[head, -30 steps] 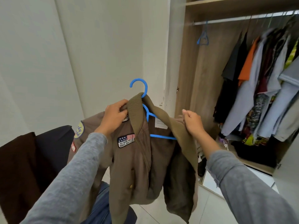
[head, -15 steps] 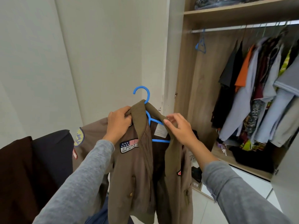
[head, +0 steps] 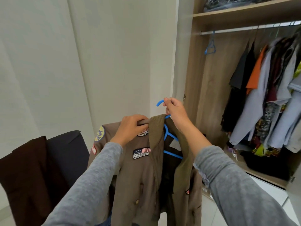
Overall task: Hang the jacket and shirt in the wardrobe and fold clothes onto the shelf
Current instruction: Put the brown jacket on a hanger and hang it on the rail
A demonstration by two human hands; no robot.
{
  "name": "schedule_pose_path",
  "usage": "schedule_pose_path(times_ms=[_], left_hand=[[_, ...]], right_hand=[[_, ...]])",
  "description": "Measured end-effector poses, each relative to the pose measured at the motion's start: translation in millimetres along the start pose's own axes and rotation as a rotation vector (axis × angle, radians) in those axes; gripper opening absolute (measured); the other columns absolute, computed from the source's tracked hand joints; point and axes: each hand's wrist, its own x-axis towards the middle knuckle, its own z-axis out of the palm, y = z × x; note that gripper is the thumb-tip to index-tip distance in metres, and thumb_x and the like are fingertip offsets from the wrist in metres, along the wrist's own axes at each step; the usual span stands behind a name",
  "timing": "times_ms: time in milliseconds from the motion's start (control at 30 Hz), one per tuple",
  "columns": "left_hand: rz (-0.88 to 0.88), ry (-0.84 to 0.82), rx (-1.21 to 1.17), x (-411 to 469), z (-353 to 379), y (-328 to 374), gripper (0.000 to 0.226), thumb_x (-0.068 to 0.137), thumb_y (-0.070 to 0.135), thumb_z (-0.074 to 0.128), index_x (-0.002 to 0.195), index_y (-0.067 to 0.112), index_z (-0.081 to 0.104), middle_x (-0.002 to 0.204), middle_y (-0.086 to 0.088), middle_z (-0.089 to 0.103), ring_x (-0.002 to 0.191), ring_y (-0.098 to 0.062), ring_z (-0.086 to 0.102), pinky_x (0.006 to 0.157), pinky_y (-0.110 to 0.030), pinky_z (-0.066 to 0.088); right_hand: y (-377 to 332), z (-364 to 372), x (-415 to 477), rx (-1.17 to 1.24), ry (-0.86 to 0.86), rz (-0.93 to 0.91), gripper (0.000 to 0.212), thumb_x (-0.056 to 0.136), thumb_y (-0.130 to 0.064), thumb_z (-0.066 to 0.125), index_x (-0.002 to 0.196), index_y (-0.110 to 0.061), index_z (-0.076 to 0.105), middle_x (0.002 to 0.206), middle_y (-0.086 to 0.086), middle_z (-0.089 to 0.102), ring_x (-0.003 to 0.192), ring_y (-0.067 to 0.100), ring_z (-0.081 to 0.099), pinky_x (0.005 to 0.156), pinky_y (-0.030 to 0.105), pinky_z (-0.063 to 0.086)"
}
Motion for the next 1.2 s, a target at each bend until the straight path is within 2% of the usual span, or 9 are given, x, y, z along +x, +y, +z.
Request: schedule_pose_path(times_ms=[67, 133, 333, 467, 633, 767, 867, 1033, 1200], left_hand=[[-0.067, -0.019, 0.130, -6.7, -8.9, -14.6, 0.043, 0.071, 0.064, 0.058, 0.097, 0.031, 0.067, 0.093, 0.015, 0.066, 0.090, -0.007, 0.059, 0.088, -0.037, 0.042], [-0.173, 0.025, 0.153, -18.2, -14.5, -35.7, 0.052, 0.067, 0.069, 0.059, 0.100, 0.030, 0.064, 0.096, 0.014, 0.064, 0.092, -0.008, 0.055, 0.087, -0.033, 0.040], [-0.331, 0.082, -0.150, -38.4, -16.6, -65.4, 0.014, 0.084, 0.024, 0.069, 0.094, 0.014, 0.072, 0.091, -0.004, 0.069, 0.092, -0.023, 0.062, 0.075, -0.028, 0.047], [-0.301, 0.083, -0.168, -38.9, -17.9, -64.1, 0.015, 0.087, 0.018, 0.066, 0.092, 0.007, 0.074, 0.085, -0.007, 0.071, 0.088, -0.022, 0.064, 0.082, -0.032, 0.047], [-0.251, 0.224, -0.167, -35.7, -16.3, -55.8, 0.015, 0.089, 0.011, 0.062, 0.092, 0.002, 0.074, 0.081, 0.000, 0.069, 0.079, -0.009, 0.060, 0.072, -0.009, 0.041], [-0.268, 0.340, -0.172, -31.4, -14.6, -57.3, 0.016, 0.089, 0.006, 0.059, 0.092, -0.001, 0.073, 0.089, -0.005, 0.070, 0.085, -0.014, 0.061, 0.076, -0.017, 0.040], [-0.298, 0.392, -0.168, -33.6, -17.9, -63.6, 0.016, 0.089, 0.004, 0.059, 0.093, -0.002, 0.073, 0.090, -0.005, 0.069, 0.086, -0.015, 0.060, 0.078, -0.019, 0.039], [-0.340, 0.420, -0.177, -37.9, -25.3, -64.6, 0.018, 0.091, 0.006, 0.057, 0.097, -0.002, 0.071, 0.091, -0.002, 0.066, 0.089, -0.015, 0.057, 0.080, -0.021, 0.038], [-0.452, 0.168, -0.078, -32.4, -34.6, -79.0, 0.022, 0.089, 0.002, 0.054, 0.105, 0.002, 0.068, 0.106, -0.011, 0.068, 0.104, -0.024, 0.059, 0.082, -0.021, 0.036]], right_hand=[[2.0, -1.9, -2.7, 0.043, 0.068, 0.028, 0.032, 0.098, -0.024, 0.047, 0.068, -0.014, 0.052, 0.056, 0.001, 0.038, 0.047, 0.011, 0.034, 0.054, 0.026, 0.034], [4.0, -7.4, -4.7, 0.068, 0.120, 0.043, 0.033, 0.097, -0.024, 0.048, 0.066, -0.014, 0.051, 0.052, -0.001, 0.034, 0.041, 0.007, 0.031, 0.049, 0.023, 0.032], [9.9, -11.8, -6.2, 0.071, 0.211, -0.010, 0.036, 0.095, -0.024, 0.052, 0.060, -0.015, 0.050, 0.048, -0.003, 0.032, 0.043, 0.009, 0.027, 0.046, 0.023, 0.027], [8.0, -16.5, -7.7, -0.026, 0.201, -0.102, 0.036, 0.094, -0.021, 0.054, 0.060, -0.015, 0.050, 0.049, -0.001, 0.033, 0.044, 0.010, 0.029, 0.047, 0.024, 0.030], [10.7, -30.6, -14.4, -0.193, 0.185, -0.173, 0.032, 0.095, -0.020, 0.052, 0.064, -0.010, 0.052, 0.051, -0.002, 0.039, 0.044, 0.003, 0.032, 0.049, 0.019, 0.034], [21.7, -48.6, -21.9, -0.245, 0.211, -0.171, 0.029, 0.095, -0.021, 0.052, 0.077, 0.002, 0.056, 0.057, 0.003, 0.043, 0.052, 0.011, 0.037, 0.051, 0.018, 0.038], [28.7, -62.6, -26.9, -0.260, 0.230, -0.158, 0.027, 0.095, -0.020, 0.052, 0.078, 0.000, 0.056, 0.055, 0.000, 0.041, 0.045, 0.003, 0.038, 0.046, 0.007, 0.035], [33.3, -62.4, -27.0, -0.264, 0.229, -0.163, 0.027, 0.095, -0.021, 0.051, 0.081, 0.000, 0.057, 0.056, -0.001, 0.043, 0.048, 0.004, 0.038, 0.047, 0.009, 0.037], [34.9, -52.6, -18.8, -0.105, 0.255, -0.129, 0.032, 0.095, -0.023, 0.052, 0.076, 0.002, 0.056, 0.057, 0.003, 0.043, 0.051, 0.015, 0.038, 0.051, 0.025, 0.038]])
